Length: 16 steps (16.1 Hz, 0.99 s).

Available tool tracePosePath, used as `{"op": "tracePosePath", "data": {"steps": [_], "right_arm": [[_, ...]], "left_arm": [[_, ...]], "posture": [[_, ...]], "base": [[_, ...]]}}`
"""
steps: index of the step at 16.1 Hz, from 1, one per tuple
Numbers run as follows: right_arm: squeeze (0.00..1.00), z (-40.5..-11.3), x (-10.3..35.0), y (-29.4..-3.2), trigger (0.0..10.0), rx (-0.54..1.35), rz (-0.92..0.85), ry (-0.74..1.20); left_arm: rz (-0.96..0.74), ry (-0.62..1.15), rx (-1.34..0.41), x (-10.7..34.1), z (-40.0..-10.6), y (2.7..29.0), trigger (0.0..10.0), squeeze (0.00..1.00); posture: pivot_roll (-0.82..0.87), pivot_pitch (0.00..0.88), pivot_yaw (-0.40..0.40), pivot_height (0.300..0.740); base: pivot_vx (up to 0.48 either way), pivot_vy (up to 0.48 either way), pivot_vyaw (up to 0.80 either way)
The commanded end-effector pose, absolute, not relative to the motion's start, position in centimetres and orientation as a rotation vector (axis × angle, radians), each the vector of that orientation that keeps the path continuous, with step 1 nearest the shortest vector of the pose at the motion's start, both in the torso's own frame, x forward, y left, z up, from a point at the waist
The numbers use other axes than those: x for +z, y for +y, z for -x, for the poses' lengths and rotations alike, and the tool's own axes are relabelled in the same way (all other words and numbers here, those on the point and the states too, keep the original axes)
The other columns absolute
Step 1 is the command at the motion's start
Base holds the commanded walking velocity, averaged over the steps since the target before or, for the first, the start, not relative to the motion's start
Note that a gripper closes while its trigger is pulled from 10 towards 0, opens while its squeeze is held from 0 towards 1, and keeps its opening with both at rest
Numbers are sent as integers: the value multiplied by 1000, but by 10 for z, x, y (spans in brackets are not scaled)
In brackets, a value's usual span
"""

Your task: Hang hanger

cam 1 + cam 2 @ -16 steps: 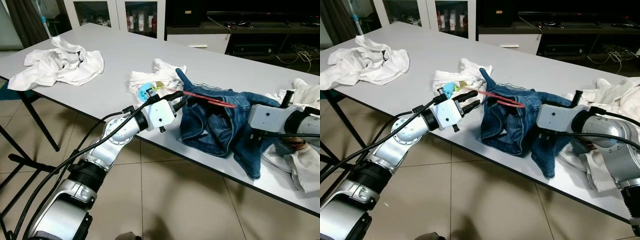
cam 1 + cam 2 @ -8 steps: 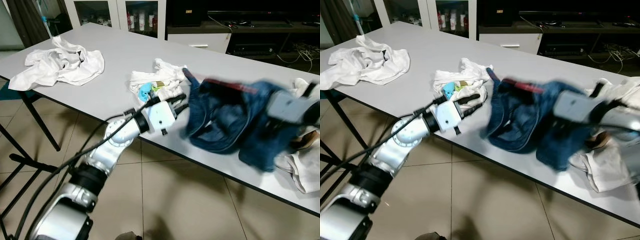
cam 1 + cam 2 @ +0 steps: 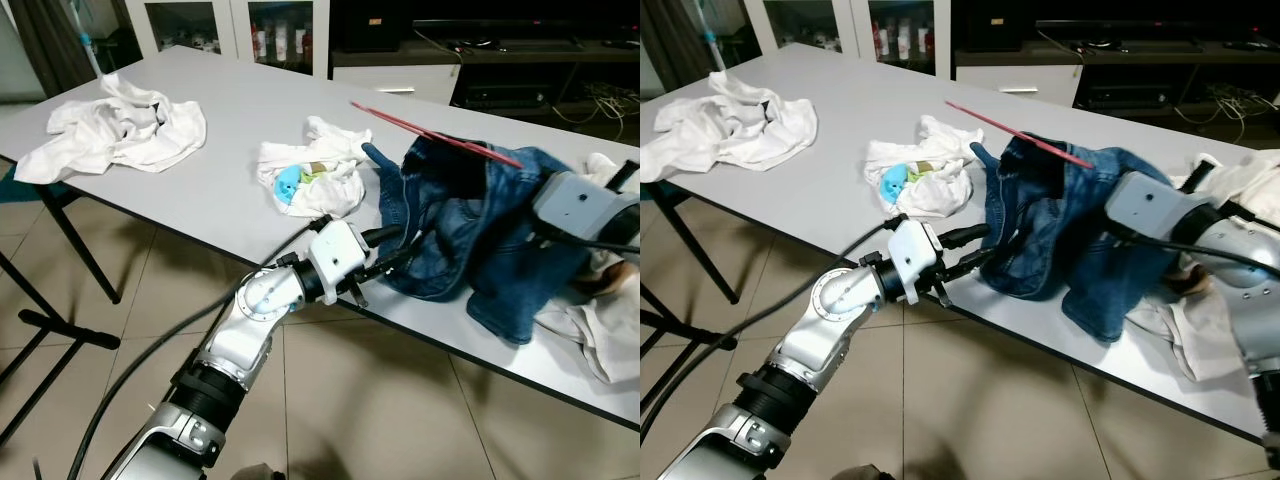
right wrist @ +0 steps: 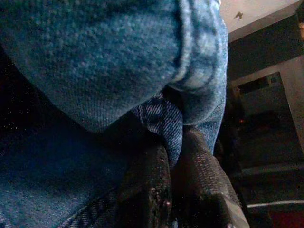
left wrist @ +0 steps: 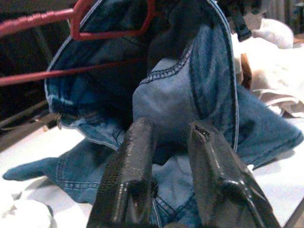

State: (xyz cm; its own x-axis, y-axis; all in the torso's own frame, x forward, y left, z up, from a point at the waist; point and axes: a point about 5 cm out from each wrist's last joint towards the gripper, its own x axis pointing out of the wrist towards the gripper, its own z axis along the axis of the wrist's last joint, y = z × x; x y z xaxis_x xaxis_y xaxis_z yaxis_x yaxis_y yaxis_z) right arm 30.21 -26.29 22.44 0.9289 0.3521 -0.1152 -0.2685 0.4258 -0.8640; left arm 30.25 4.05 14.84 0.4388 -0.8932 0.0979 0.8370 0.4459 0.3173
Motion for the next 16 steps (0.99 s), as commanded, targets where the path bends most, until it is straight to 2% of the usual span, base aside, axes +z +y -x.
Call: {"op": "tracePosePath", "data": {"steps": [1,2,4,7,8,10,11,12,16], "right_arm": [[0,-298,234,-255,0,388,1003,-163],[0,-293,233,-245,0,427,955,-194],[0,-288,230,-238,0,458,930,-204],[0,-281,227,-229,0,502,898,-217],[0,-280,226,-229,0,500,885,-211],[0,-280,222,-232,0,489,883,-190],[0,-281,219,-235,0,481,881,-174],[0,-281,218,-235,0,478,887,-165],[0,-283,228,-227,0,477,878,-211]], "left_arm": [[-180,-198,-1115,142,-304,42,10000,796],[-160,-130,-1145,132,-303,41,10000,0],[-150,-95,-1132,126,-306,40,10000,0],[-154,-88,-1015,125,-316,45,10000,0],[-212,-104,-941,125,-323,51,10000,1000],[-257,-148,-874,130,-327,54,10000,1000],[-262,-165,-824,133,-331,56,10000,435],[-252,-148,-800,131,-333,58,10000,0],[-237,-39,-835,112,-329,56,10000,0]], "posture": [[-22,0,34,723],[-23,0,32,723],[-28,0,34,723],[-31,0,34,723],[-31,0,33,723],[-31,0,33,723],[-31,0,33,723],[-21,0,28,723],[-17,0,27,723]], "base": [[0,0,0],[0,0,0],[0,0,0],[0,0,0],[0,0,0],[0,0,0],[0,0,0],[0,0,0],[0,0,0]]}}
